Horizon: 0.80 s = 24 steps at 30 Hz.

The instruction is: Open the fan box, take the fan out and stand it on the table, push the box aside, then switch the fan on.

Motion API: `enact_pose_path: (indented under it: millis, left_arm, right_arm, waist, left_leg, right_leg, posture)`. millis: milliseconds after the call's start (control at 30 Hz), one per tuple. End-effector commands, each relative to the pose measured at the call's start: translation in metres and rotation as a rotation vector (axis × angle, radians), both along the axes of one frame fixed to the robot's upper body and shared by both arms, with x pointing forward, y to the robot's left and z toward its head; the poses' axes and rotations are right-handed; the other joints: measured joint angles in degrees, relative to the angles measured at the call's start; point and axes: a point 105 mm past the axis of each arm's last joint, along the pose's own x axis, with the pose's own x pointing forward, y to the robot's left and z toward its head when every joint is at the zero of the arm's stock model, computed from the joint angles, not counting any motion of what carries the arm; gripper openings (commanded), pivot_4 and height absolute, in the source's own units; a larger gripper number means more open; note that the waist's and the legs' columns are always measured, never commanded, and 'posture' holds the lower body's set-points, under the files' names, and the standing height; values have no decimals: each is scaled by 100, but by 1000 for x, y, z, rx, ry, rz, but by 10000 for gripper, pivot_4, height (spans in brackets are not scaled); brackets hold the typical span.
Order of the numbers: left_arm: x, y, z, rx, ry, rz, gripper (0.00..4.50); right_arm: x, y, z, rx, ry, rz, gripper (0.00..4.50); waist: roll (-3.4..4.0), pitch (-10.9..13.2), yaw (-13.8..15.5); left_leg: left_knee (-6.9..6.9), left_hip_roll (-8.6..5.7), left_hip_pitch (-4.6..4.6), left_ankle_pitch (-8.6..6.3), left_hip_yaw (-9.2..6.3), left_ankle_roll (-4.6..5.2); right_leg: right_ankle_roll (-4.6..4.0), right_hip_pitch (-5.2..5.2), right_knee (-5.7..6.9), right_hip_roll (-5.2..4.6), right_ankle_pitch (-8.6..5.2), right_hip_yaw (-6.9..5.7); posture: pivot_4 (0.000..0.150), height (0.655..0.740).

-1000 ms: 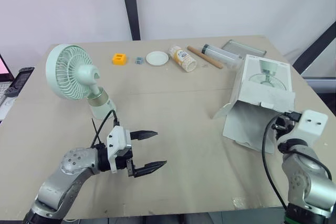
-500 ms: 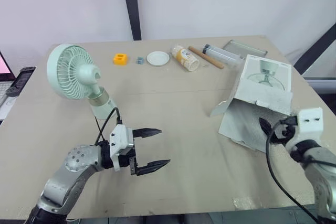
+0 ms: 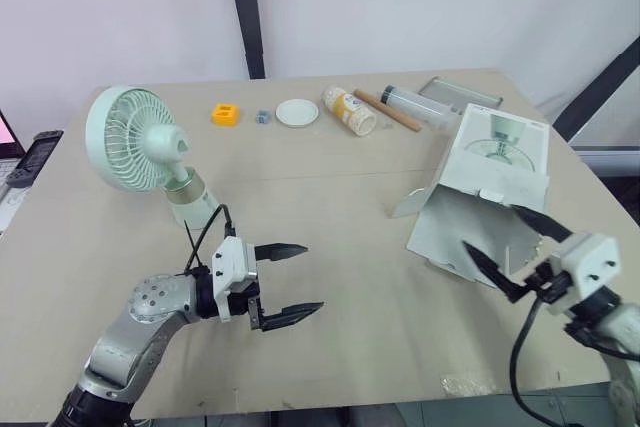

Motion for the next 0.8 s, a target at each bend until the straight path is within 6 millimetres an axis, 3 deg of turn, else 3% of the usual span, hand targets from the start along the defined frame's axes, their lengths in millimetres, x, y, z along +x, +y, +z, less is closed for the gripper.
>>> enact_pose_path:
  millis: [33,233,400,533,800]
  left_arm:
    - [7,9,8,-25,-23,78,45000]
    - [18,27,8,-44,-11,266,45000]
    - [28,49,7,-89,18,478,45000]
    - [34,64,10,-152,31,622,45000]
    - [33,85,12,-220,24,840,45000]
  right_arm:
    - [4,36,6,54,36,225,44274]
    - [28,81,-3,78,123,472,44274]
    - [40,103,-11,80,159,585,44274]
    - [46,112,-21,60,182,631,44274]
    - [55,119,-20,24,140,639,44274]
  waist:
    - [0,0,4]
    - [-14,8,19]
    - [-21,13,73]
    - [-22,13,93]
    - [-22,13,88]
  left_leg:
    - [0,0,0,0,-1,0]
    - [-1,-1,-5,-2,-13,2]
    - [-3,-4,-18,-2,-27,0]
    - [-3,-11,-21,-2,-36,-3]
    - [-4,-18,-24,0,-42,-11]
  right_leg:
    - [0,2,-2,0,0,-1]
    - [0,2,-10,-5,0,-12]
    - [0,-5,-19,-29,0,-28]
    - [0,-4,-23,-39,1,-40]
    - [1,-6,-25,-46,1,-46]
  posture:
    - [1500,7400]
    - [1500,7400]
    - [1500,7400]
    - [1500,7400]
    - [1500,7400]
